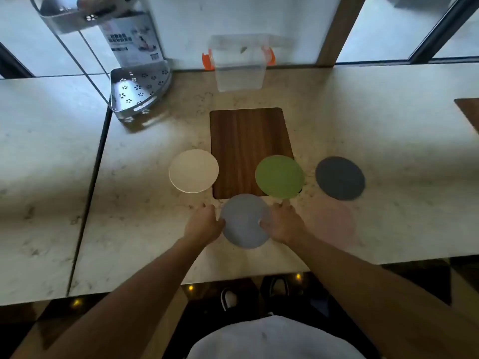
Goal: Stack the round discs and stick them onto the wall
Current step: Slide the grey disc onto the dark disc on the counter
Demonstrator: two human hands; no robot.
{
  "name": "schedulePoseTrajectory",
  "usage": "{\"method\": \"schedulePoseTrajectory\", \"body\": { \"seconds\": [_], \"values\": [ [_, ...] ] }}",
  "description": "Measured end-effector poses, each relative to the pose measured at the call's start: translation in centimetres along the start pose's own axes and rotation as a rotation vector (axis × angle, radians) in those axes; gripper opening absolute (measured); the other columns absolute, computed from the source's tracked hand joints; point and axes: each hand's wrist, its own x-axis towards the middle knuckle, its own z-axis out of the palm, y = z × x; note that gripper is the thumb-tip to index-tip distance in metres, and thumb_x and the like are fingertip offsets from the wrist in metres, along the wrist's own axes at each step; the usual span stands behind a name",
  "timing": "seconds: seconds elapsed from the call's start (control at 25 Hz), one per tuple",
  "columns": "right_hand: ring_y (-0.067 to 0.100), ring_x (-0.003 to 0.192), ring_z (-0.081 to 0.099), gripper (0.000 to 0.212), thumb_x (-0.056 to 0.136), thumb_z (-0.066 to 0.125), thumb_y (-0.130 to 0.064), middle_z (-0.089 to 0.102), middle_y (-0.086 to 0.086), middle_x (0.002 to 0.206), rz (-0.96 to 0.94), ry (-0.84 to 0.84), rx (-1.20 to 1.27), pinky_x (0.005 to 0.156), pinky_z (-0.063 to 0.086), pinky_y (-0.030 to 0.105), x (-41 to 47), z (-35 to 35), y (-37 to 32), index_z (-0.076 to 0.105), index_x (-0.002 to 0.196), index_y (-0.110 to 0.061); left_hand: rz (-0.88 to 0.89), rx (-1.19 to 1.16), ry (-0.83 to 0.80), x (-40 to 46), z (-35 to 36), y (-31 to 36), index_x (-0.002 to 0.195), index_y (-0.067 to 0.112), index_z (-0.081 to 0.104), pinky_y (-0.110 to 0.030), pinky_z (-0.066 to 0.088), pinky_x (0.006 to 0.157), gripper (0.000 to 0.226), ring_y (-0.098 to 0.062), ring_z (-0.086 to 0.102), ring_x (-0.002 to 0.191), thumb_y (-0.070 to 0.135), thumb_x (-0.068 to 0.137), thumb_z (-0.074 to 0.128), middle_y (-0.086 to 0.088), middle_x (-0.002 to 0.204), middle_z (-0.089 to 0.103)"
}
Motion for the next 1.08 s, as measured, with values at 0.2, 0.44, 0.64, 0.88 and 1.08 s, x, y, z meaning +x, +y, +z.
{"method": "schedulePoseTrajectory", "body": {
  "seconds": [0.2,0.44,0.64,0.88,1.08],
  "values": [
    [0.033,0.105,0.050,0.050,0.091,0.055,-0.042,0.041,0.017,0.126,0.041,0.012,-0.015,0.091,0.048,0.039,-0.9,1.9,-0.4,0.052,0.127,-0.007,0.017,-0.070,-0.054,-0.8,1.7,0.9,0.094,-0.001,0.064,-0.035,0.036,0.076,0.022,-0.038,0.049,0.111,0.017,0.091,0.052,-0.023,0.107,0.064],
    [0.033,0.109,0.053,0.050,0.086,0.069,-0.030,0.046,0.018,0.125,0.196,0.174,0.211,0.093,0.049,0.040,-0.2,2.6,-1.1,0.052,0.124,-0.002,-0.016,-0.181,0.061,-1.5,2.7,1.7,0.087,0.003,0.057,-0.036,0.037,0.072,0.014,-0.033,0.048,0.099,0.017,0.090,0.055,-0.019,0.096,0.058],
    [0.030,0.101,0.060,0.029,0.087,0.065,-0.016,0.060,0.013,0.114,0.263,0.257,0.459,0.080,0.051,0.037,0.4,2.6,-0.5,0.056,0.113,-0.006,-0.251,-0.483,0.121,-0.8,3.0,2.4,0.085,0.004,0.055,-0.040,0.046,0.067,0.012,-0.031,0.058,0.087,0.014,0.082,0.060,-0.010,0.084,0.059],
    [0.017,0.085,0.064,0.015,0.090,0.063,-0.017,0.070,0.003,0.097,0.203,0.336,0.692,0.066,0.047,0.023,-0.1,1.1,1.8,0.065,0.103,-0.010,-0.447,-0.733,0.147,-0.9,2.5,4.3,0.091,0.018,0.069,-0.038,0.056,0.076,0.012,-0.023,0.064,0.090,0.011,0.083,0.067,0.003,0.089,0.065],
    [0.007,0.075,0.058,0.017,0.088,0.065,-0.016,0.073,0.000,0.094,0.256,0.458,0.750,0.055,0.037,0.002,-0.8,-1.5,6.8,0.072,0.103,-0.012,-0.266,-0.796,0.084,-0.6,2.2,9.0,0.066,0.027,0.072,-0.028,0.054,0.057,0.026,-0.012,0.070,0.068,0.005,0.080,0.068,0.007,0.071,0.073]
  ]
}}
